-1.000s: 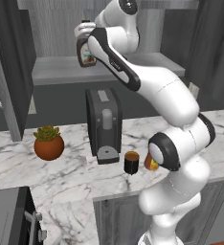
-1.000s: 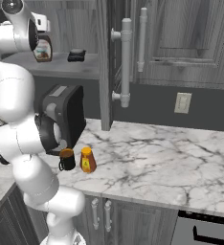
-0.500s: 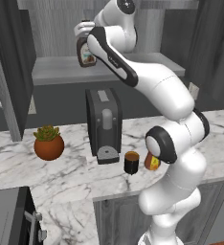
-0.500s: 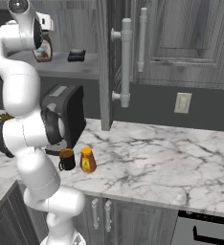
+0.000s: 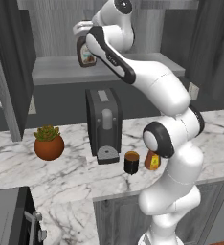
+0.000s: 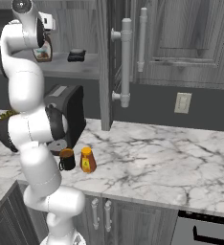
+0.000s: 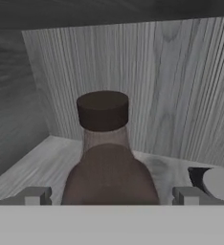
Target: Pick the syrup bottle and honey bottle from the cabinet and place them next to the mug.
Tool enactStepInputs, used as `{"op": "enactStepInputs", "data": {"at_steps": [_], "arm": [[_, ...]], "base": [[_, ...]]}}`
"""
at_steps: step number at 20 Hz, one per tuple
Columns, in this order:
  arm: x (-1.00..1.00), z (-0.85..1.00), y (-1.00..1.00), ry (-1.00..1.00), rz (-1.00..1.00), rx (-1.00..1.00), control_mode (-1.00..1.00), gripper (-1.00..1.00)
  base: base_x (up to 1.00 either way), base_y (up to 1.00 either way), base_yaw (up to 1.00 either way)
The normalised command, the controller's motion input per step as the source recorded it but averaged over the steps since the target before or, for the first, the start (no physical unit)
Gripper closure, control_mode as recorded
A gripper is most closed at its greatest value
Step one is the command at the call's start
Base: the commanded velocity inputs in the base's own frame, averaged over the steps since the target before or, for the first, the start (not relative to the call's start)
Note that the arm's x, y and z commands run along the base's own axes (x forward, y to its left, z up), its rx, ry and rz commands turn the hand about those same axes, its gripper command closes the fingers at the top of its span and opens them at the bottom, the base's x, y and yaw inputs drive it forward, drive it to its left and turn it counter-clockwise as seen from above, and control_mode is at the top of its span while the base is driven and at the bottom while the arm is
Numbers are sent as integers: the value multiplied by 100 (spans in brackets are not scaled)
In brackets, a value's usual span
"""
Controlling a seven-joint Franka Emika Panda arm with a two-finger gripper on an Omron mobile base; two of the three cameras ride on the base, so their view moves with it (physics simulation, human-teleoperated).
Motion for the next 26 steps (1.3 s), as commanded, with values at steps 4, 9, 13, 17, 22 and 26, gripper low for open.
{"op": "enactStepInputs", "data": {"at_steps": [4, 9, 13, 17, 22, 26], "arm": [[16, 0, 8, 0, 0, 0, -100, -100], [13, 0, 3, 0, 0, 0, -100, -100], [17, 0, 2, 0, 0, 0, -100, -100], [17, 0, 5, 0, 0, 0, -100, -100], [15, 0, 7, 0, 0, 0, -100, -100], [11, 0, 5, 0, 0, 0, -100, -100]], "base": [[0, 0, 0], [0, 0, 0], [0, 0, 0], [0, 0, 0], [0, 0, 0], [0, 0, 0]]}}
